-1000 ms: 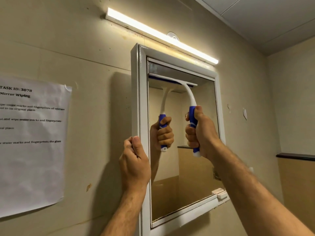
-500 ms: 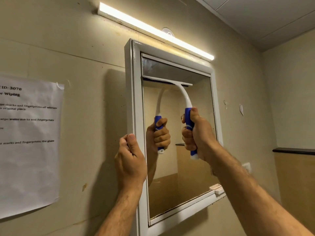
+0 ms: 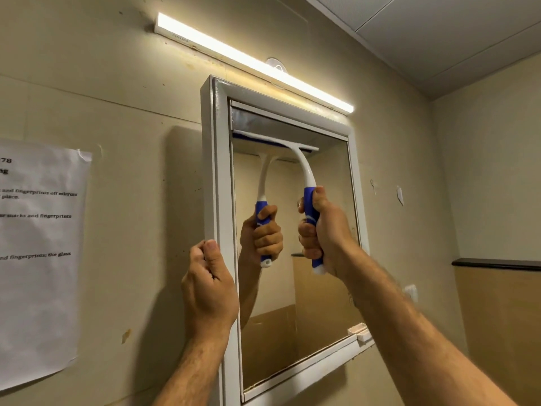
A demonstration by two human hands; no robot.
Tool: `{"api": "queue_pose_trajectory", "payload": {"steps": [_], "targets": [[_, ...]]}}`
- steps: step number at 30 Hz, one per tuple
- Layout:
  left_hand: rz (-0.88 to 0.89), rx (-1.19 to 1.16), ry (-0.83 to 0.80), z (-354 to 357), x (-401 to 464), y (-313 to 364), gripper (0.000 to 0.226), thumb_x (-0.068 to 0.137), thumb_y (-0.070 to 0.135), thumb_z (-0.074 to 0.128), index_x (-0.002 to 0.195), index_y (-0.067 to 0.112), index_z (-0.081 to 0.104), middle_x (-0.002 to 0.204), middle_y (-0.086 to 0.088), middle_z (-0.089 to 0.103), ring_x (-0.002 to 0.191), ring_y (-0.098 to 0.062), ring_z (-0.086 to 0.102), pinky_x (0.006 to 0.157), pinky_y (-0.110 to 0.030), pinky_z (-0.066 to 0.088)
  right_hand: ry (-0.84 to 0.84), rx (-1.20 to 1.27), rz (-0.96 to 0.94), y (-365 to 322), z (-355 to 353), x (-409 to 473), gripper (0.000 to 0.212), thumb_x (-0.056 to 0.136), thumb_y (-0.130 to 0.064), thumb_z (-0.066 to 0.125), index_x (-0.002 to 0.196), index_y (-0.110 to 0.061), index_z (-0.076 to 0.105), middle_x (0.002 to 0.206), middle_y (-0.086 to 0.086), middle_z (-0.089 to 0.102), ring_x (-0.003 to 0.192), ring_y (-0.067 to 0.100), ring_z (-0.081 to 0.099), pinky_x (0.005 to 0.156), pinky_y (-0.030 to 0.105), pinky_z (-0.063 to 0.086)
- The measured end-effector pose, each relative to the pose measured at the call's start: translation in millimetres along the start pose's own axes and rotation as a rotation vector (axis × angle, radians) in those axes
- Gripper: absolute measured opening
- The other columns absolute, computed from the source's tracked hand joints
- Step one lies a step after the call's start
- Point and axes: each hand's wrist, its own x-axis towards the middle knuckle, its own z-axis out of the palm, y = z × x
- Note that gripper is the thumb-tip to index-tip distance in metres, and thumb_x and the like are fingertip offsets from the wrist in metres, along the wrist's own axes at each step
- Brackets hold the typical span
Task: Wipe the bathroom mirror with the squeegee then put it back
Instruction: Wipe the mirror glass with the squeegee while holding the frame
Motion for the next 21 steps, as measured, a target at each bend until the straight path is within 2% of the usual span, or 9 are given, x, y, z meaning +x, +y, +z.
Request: {"api": "queue_pose_trajectory", "payload": {"steps": [2, 3, 6, 8, 10, 12, 16, 21], "targets": [[0.002, -0.005, -0.008, -0.1, -0.2, 0.0, 0.027, 0.100, 0.033, 0.027, 0.090, 0.017, 0.046, 0.061, 0.011, 0.044, 0.056, 0.015, 0.050, 0.049, 0.001, 0.037, 0.009, -0.007, 0.008, 5.7, -1.5, -4.5, 0.047, 0.095, -0.056, 0.030, 0.081, -0.016, 0.050, 0.051, -0.002, 0.038, 0.038, 0.008, 0.029, 0.037, 0.018, 0.030], [-0.001, -0.010, -0.011, -0.5, -0.1, 0.1, 0.027, 0.100, 0.033, 0.027, 0.090, 0.016, 0.046, 0.061, 0.011, 0.044, 0.055, 0.015, 0.050, 0.049, 0.000, 0.038, 0.011, -0.011, 0.004, 4.5, -1.4, -4.9, 0.047, 0.095, -0.056, 0.030, 0.081, -0.016, 0.050, 0.051, -0.002, 0.037, 0.038, 0.008, 0.029, 0.037, 0.018, 0.030], [-0.002, -0.016, -0.004, -0.8, 0.5, -0.4, 0.033, 0.097, 0.037, 0.026, 0.090, 0.014, 0.048, 0.060, 0.008, 0.046, 0.049, -0.004, 0.047, 0.047, -0.002, 0.038, 0.008, -0.003, -0.001, -12.5, 2.2, 2.1, 0.047, 0.096, -0.055, 0.030, 0.080, -0.015, 0.050, 0.050, -0.003, 0.038, 0.037, 0.008, 0.029, 0.036, 0.017, 0.030], [0.001, -0.015, 0.000, -0.1, 0.5, 2.2, 0.034, 0.095, 0.039, 0.025, 0.090, 0.014, 0.048, 0.060, 0.009, 0.046, 0.050, -0.003, 0.043, 0.048, -0.001, 0.038, 0.001, 0.007, -0.011, -25.9, 5.5, 9.1, 0.046, 0.096, -0.054, 0.031, 0.080, -0.015, 0.050, 0.049, -0.003, 0.038, 0.037, 0.007, 0.029, 0.036, 0.016, 0.030], [0.005, -0.021, 0.001, 0.7, 1.2, 4.4, 0.032, 0.095, 0.037, 0.026, 0.090, 0.014, 0.047, 0.060, 0.014, 0.043, 0.049, -0.002, 0.047, 0.050, 0.002, 0.037, 0.001, 0.004, -0.022, -30.6, 7.8, 13.9, 0.046, 0.096, -0.054, 0.031, 0.079, -0.016, 0.050, 0.049, -0.004, 0.038, 0.038, 0.007, 0.029, 0.037, 0.016, 0.030], [0.007, -0.016, -0.002, 0.1, 1.3, 4.5, 0.026, 0.098, 0.032, 0.028, 0.090, 0.015, 0.046, 0.061, 0.017, 0.040, 0.053, 0.007, 0.051, 0.051, 0.003, 0.036, 0.006, -0.006, -0.017, -23.8, 7.4, 11.5, 0.046, 0.095, -0.055, 0.031, 0.080, -0.016, 0.050, 0.051, -0.003, 0.037, 0.039, 0.008, 0.029, 0.038, 0.017, 0.030], [0.006, -0.012, 0.004, -2.7, 0.2, 1.5, 0.025, 0.100, 0.030, 0.029, 0.089, 0.015, 0.045, 0.060, 0.014, 0.042, 0.050, 0.001, 0.039, 0.048, 0.000, 0.036, 0.009, -0.019, 0.019, 13.3, -4.4, -8.6, 0.047, 0.094, -0.057, 0.030, 0.083, -0.016, 0.050, 0.052, -0.002, 0.038, 0.039, 0.009, 0.030, 0.039, 0.018, 0.029], [-0.011, -0.011, 0.001, -1.0, 0.4, -0.3, 0.028, 0.099, 0.035, 0.027, 0.091, 0.017, 0.047, 0.062, 0.014, 0.044, 0.052, 0.001, 0.040, 0.047, -0.002, 0.036, 0.020, -0.038, 0.042, 30.7, -16.9, -22.0, 0.049, 0.094, -0.058, 0.030, 0.084, -0.015, 0.052, 0.052, -0.001, 0.040, 0.040, 0.010, 0.030, 0.041, 0.019, 0.029]]}}
